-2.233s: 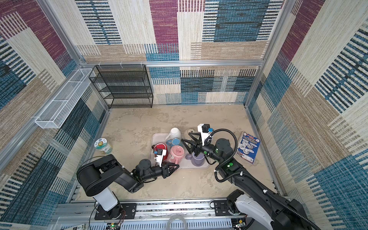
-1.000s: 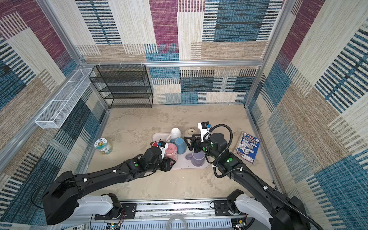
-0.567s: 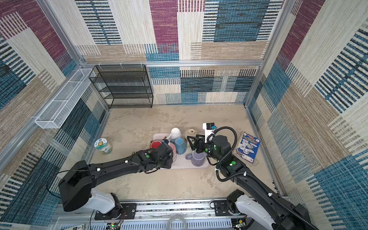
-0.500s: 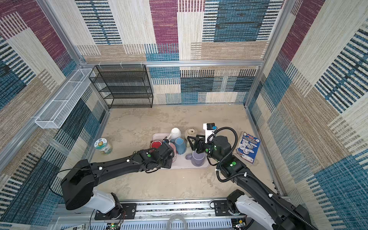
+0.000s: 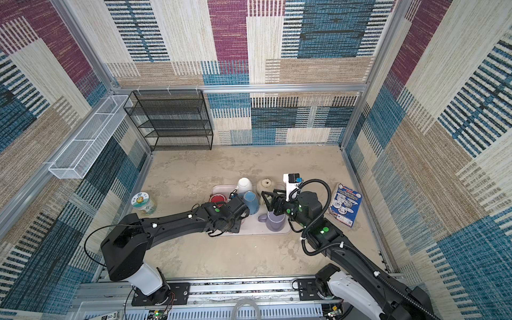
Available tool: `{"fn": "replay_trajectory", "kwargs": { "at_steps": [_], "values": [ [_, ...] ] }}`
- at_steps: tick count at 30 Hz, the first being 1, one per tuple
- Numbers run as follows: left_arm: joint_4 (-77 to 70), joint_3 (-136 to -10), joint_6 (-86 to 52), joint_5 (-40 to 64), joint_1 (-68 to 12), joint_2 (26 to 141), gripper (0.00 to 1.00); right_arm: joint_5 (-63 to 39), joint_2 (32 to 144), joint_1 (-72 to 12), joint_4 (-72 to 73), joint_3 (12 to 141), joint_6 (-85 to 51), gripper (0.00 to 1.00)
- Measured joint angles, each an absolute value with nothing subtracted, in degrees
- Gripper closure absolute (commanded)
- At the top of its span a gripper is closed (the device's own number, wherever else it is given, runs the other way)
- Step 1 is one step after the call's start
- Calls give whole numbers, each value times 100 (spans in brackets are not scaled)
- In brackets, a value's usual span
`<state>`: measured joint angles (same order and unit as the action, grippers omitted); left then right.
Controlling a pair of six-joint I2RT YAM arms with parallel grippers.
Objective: Turn the mug right side up
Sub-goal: Pick up the mug from the tray.
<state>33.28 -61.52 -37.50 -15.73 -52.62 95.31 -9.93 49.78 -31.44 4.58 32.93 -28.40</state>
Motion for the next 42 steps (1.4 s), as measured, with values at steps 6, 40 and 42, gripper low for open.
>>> {"fn": "replay_trajectory", "kwargs": {
  "at_steps": [6,40,42],
  "values": [
    [3487,-6307,-3726,-1658,-5260,9666,63,-996,4978,-3144,515,3256,-2840,33],
    [3586,-6386,-3389,-1774,-5256,9673,63,-996,4917,-3142,615,3148,-2816,35],
    [3634,-6425,-3385,-1787,-5256,9684,63,-996,4917,-3142,615,3151,-2816,35]
  ]
}}
